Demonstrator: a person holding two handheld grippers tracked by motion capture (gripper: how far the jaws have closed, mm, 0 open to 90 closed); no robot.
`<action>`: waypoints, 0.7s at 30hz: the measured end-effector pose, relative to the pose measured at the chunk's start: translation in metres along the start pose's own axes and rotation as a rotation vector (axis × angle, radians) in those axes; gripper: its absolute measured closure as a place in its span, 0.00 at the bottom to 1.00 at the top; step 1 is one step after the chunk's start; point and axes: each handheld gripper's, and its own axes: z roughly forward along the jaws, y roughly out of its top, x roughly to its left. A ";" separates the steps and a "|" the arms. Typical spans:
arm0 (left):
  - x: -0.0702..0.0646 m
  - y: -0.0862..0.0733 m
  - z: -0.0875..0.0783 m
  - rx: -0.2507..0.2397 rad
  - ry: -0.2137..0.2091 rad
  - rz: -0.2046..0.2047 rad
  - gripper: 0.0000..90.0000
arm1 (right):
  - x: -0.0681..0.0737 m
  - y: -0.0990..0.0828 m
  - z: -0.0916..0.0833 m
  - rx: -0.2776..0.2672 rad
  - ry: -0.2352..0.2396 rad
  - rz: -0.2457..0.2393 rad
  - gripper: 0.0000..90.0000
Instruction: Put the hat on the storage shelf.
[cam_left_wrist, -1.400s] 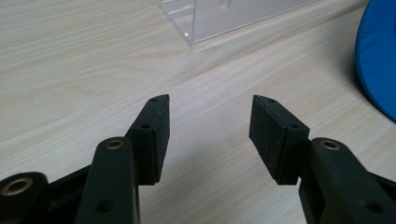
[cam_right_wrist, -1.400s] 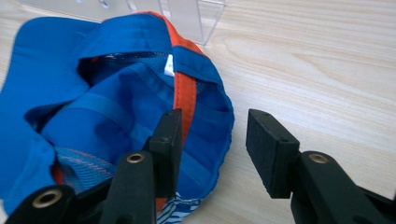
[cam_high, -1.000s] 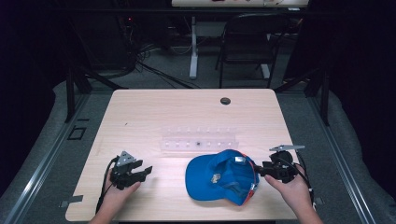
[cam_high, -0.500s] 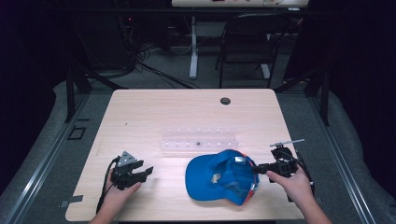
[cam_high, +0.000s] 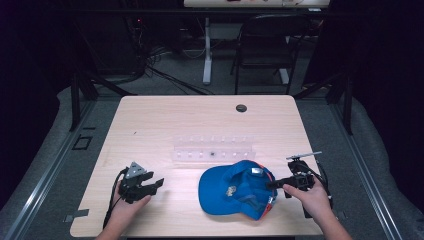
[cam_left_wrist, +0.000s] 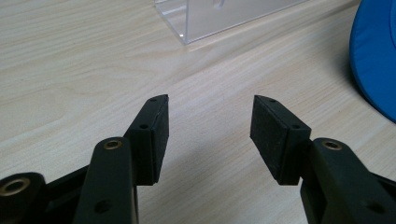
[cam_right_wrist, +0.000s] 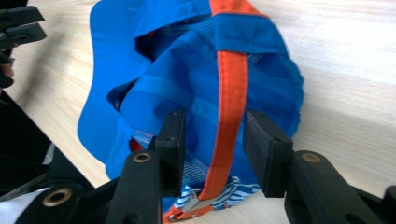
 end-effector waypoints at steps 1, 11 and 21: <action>0.000 0.000 0.000 -0.001 0.003 0.001 0.53 | 0.000 0.000 0.000 0.005 0.002 -0.002 0.68; 0.000 0.000 0.000 0.000 0.002 0.001 0.53 | 0.000 0.001 -0.002 0.010 0.047 0.021 0.74; 0.000 0.000 0.000 0.000 -0.001 -0.002 0.53 | 0.001 0.003 -0.006 0.016 0.080 0.037 0.81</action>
